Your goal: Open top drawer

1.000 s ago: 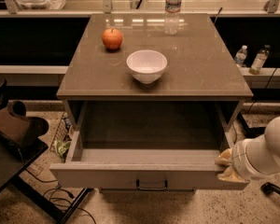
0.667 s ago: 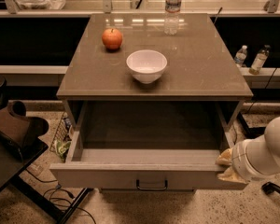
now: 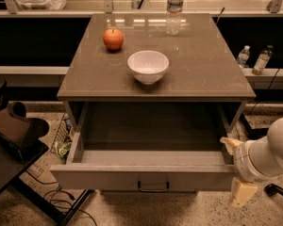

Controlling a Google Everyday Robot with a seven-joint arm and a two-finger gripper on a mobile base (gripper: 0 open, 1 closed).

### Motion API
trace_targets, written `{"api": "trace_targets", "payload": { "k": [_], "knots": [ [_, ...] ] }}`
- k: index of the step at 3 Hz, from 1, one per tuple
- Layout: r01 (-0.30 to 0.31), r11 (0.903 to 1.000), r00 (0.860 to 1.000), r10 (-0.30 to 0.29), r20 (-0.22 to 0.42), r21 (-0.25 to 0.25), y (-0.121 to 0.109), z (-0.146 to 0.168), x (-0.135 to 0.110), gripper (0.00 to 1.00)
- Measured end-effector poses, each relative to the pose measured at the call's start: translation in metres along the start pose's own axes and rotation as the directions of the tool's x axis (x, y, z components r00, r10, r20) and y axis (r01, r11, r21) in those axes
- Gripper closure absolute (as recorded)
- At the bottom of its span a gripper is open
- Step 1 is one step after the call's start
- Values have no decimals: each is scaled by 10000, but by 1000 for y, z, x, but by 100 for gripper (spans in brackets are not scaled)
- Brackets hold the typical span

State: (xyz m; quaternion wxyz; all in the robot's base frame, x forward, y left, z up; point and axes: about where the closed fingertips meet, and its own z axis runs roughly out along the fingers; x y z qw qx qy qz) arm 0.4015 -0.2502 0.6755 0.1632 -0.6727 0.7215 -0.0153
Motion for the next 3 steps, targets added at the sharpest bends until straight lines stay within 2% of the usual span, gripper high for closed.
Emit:
{"api": "trace_targets", "payload": {
  "k": [1, 2, 3],
  "knots": [
    [114, 9999, 9999, -114, -12, 85, -5, -7, -3, 0],
    [376, 9986, 9983, -358, -466, 380, -22, -34, -12, 13],
    [1046, 9907, 9876, -931, -1266, 871, -60, -79, -37, 37]
  ]
}}
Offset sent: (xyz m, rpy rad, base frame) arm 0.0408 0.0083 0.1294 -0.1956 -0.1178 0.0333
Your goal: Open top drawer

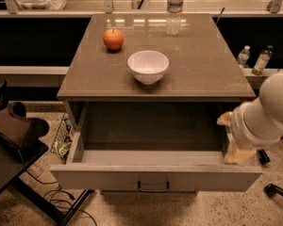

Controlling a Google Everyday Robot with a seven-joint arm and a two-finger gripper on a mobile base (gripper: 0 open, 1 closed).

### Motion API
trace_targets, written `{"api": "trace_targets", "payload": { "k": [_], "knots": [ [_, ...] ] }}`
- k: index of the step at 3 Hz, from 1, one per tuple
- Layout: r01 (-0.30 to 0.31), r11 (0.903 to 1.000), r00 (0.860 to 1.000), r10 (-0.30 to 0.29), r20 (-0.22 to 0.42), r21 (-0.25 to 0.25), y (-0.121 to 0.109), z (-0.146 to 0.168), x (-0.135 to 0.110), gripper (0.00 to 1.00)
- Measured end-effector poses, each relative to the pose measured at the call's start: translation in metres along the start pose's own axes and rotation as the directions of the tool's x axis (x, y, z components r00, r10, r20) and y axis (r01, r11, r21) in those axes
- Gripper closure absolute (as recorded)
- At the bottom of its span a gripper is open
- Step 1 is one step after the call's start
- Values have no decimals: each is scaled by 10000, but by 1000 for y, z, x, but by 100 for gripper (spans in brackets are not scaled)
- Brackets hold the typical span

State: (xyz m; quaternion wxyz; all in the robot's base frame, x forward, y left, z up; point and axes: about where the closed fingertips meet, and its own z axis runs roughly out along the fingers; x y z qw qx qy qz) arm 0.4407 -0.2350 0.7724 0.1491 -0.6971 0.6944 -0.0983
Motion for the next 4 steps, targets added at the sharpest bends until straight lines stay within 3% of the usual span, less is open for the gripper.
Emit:
{"api": "trace_targets", "payload": {
  "k": [1, 2, 3, 4],
  "knots": [
    [520, 9982, 9983, -511, -293, 289, -36, -16, -15, 60],
    [596, 9981, 9982, -596, -8, 178, -50, 4, -15, 83],
    [396, 9991, 9971, -386, 651, -136, -44, 43, -8, 100],
    [356, 9968, 9844, -227, 1745, -713, -24, 91, -14, 100]
  ]
}}
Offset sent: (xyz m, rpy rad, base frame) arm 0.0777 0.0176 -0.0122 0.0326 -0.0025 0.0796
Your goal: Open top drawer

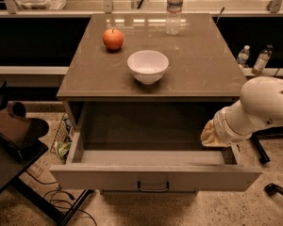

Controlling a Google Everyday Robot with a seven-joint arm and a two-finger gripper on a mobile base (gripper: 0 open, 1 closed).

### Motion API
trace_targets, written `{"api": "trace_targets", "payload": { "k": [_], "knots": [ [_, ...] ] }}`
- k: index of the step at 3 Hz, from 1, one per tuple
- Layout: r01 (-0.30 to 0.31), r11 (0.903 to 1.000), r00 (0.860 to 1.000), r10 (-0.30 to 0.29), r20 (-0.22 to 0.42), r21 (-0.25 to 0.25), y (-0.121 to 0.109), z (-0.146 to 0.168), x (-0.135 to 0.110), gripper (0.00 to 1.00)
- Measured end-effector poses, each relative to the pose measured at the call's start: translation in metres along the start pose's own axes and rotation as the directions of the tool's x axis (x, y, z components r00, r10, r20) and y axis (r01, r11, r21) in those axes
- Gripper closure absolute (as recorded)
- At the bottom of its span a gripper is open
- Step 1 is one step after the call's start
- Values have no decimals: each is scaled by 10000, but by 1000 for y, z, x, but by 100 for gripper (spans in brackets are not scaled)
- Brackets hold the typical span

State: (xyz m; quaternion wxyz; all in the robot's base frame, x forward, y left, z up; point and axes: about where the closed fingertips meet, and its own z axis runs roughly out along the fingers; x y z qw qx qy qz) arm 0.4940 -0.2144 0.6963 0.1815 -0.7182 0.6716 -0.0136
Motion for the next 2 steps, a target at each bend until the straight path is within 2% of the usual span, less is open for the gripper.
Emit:
{"api": "trace_targets", "payload": {
  "k": [1, 2],
  "knots": [
    [1, 10000, 10000, -1, 0, 0, 0, 0, 0, 100],
    [-179, 9996, 9997, 183, 188, -225, 7, 11, 5, 100]
  ]
}}
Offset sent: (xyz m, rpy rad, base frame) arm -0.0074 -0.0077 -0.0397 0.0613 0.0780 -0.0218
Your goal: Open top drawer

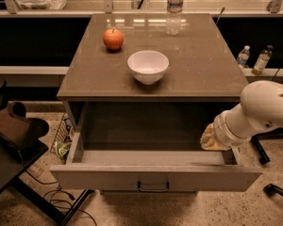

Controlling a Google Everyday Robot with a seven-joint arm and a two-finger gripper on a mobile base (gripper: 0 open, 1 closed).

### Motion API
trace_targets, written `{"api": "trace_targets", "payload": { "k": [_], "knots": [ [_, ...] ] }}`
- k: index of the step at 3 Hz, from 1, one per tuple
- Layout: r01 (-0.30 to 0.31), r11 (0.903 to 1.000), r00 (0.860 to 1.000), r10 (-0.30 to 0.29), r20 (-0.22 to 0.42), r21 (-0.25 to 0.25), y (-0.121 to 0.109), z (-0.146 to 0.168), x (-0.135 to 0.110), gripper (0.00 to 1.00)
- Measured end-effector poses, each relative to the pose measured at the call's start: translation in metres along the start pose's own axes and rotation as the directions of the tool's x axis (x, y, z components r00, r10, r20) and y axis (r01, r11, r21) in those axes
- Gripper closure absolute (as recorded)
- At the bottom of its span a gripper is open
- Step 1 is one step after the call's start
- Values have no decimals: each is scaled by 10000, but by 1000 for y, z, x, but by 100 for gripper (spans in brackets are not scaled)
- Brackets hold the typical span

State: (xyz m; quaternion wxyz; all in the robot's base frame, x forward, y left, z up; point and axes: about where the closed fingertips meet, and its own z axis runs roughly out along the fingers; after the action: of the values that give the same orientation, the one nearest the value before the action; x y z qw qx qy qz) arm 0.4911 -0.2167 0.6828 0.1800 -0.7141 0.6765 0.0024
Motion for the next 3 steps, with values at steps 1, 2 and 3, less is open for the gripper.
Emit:
{"api": "trace_targets", "payload": {
  "k": [1, 2, 3],
  "knots": [
    [-327, 9983, 9990, 341, 286, -480, 18, 22, 10, 100],
    [-371, 9964, 9984, 402, 398, -760, 35, 29, 14, 100],
    [-607, 9945, 9972, 642, 395, -857, 60, 22, 15, 100]
  ]
}}
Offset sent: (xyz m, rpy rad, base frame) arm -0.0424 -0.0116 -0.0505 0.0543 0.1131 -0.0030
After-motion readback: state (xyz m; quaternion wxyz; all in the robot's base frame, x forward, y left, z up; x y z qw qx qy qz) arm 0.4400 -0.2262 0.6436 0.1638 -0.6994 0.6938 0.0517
